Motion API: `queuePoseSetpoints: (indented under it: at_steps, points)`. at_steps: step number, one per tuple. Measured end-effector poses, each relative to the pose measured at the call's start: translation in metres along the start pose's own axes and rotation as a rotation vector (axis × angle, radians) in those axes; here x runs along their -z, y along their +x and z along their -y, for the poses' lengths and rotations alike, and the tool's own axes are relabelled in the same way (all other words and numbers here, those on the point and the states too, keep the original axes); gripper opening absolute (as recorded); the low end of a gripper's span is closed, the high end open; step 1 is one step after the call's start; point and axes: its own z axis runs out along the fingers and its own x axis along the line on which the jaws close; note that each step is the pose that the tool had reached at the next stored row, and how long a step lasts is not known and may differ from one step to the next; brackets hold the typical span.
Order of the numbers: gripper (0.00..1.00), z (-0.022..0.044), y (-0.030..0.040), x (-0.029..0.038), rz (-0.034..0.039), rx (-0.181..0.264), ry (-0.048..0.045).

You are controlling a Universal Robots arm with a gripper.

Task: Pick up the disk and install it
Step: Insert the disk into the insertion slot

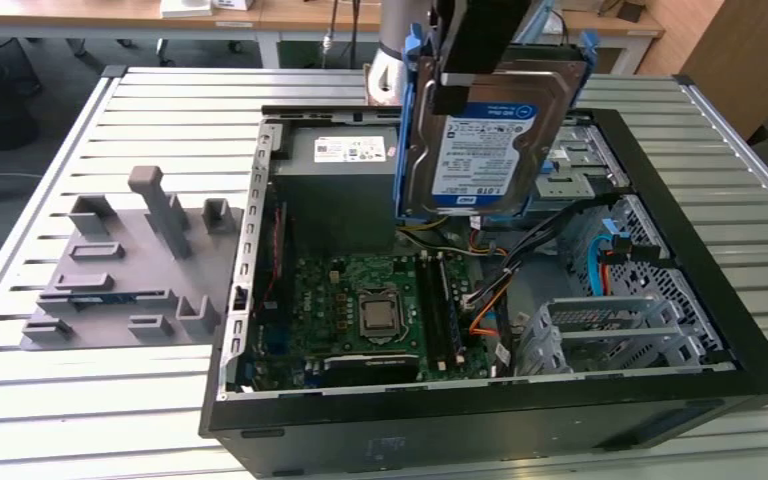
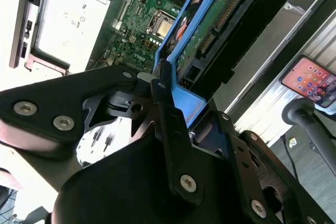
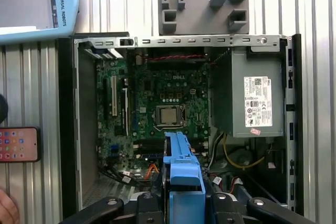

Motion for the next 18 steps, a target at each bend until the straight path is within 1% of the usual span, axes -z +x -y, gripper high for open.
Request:
queuePoseSetpoints:
  at_steps: [4, 11, 13, 15, 18]
  points:
    - [0.36, 0.0005, 0.0077, -0.0029, 0.0000, 0.000, -0.0001]
    - [0.36, 0.0015, 0.0324, -0.0084, 0.0003, 0.000, 0.0001]
    - [0.36, 0.0018, 0.0385, -0.0097, 0.0002, 0.000, 0.0000]
    - [0.36, 0.0021, 0.0421, -0.0109, 0.0003, 0.000, 0.0001]
    - [0.36, 0.0042, 0.0454, -0.0129, 0.0003, 0.000, 0.0001]
